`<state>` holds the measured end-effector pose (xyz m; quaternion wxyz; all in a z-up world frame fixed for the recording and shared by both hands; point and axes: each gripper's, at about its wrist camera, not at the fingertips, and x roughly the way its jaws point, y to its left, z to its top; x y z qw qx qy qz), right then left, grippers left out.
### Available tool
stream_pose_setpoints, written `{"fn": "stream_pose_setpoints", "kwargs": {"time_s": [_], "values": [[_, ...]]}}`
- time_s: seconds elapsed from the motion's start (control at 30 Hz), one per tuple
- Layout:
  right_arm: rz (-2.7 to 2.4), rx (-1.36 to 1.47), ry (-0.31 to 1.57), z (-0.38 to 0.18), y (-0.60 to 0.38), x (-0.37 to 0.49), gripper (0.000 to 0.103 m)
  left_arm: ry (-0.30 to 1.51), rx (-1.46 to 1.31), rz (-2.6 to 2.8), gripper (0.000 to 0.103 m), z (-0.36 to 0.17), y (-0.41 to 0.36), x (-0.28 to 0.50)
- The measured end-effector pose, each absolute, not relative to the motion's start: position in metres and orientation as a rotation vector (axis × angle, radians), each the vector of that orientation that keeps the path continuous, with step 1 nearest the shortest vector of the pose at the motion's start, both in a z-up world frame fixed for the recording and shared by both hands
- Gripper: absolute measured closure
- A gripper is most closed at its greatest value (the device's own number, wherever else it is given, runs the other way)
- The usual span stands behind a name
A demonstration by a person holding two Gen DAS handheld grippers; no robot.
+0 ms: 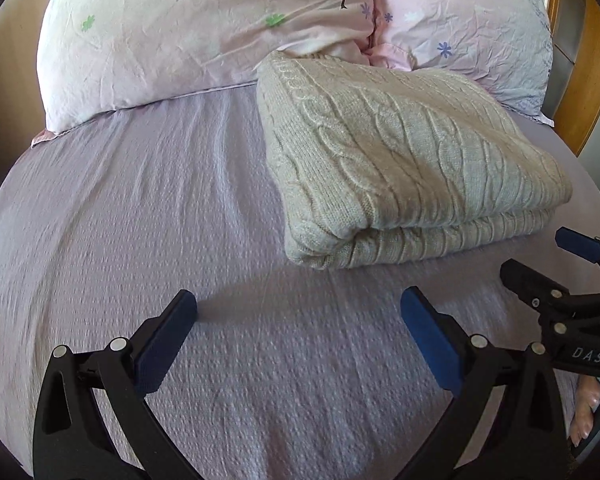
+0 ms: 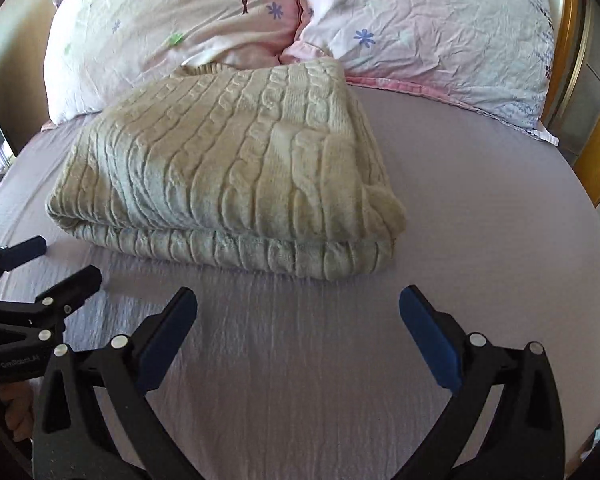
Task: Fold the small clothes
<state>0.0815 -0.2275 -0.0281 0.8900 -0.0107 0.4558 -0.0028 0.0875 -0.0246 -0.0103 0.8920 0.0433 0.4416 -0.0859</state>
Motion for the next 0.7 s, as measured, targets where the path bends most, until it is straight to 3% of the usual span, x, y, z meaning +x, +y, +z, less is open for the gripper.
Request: {"fn": "stream_pose_setpoints", "kwargs": {"time_s": [0.7], "values": [[-0.027, 0.014, 0.955, -0.0290, -0.2336, 0.0818, 0.002, 0.921, 0.111, -0.176, 0.001, -0.0101, -0.0249, 0.0902]]}}
